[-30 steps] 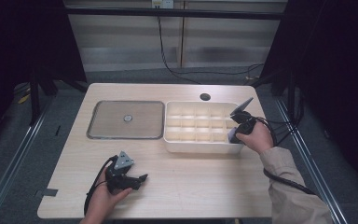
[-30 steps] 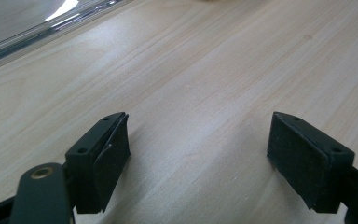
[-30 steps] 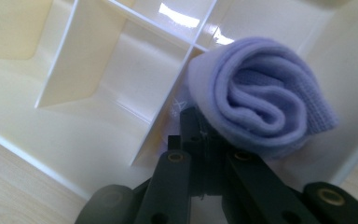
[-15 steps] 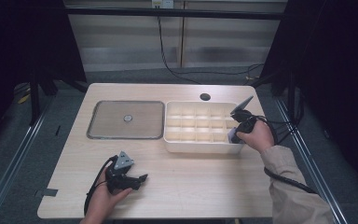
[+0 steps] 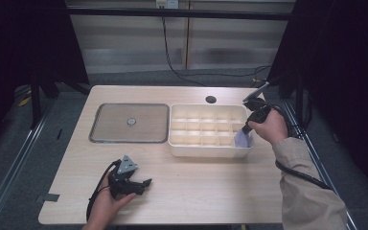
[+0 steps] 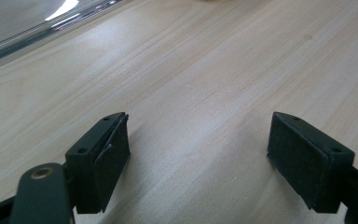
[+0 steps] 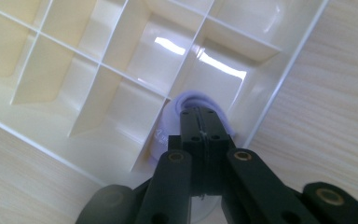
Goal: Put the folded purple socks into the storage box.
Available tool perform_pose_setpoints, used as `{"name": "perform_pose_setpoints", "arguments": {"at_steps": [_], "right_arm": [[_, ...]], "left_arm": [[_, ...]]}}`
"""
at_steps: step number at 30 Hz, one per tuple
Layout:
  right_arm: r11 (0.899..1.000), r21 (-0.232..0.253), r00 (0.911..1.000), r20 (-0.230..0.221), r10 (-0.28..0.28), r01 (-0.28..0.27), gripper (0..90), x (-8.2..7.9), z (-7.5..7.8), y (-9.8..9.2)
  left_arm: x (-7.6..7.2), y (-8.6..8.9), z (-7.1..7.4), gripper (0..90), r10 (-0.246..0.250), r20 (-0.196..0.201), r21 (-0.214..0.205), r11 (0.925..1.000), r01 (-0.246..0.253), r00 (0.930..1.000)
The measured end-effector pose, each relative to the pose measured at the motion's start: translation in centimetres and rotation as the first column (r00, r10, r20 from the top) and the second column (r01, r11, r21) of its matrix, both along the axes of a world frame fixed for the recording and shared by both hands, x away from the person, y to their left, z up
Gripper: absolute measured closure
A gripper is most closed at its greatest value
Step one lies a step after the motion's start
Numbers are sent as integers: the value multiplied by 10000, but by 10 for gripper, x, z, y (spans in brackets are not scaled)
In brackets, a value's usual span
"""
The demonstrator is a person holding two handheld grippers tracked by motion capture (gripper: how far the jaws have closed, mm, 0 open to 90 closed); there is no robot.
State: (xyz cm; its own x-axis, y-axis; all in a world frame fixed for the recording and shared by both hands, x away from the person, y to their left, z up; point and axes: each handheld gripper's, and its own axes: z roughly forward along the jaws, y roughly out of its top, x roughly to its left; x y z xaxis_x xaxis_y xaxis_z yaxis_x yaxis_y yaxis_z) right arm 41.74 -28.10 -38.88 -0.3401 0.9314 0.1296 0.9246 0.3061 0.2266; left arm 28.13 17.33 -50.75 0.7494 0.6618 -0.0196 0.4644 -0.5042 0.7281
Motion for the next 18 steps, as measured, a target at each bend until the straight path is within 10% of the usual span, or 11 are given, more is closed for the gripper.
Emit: {"name": "perform_pose_setpoints", "arguments": {"at_steps": [18], "right_arm": [[9998, 160, 9990, -439, 121, -114, 900, 2, -26, 8]], "left_arm": [[0, 0, 0, 203, 27, 38, -34, 10000, -27, 10000]]}}
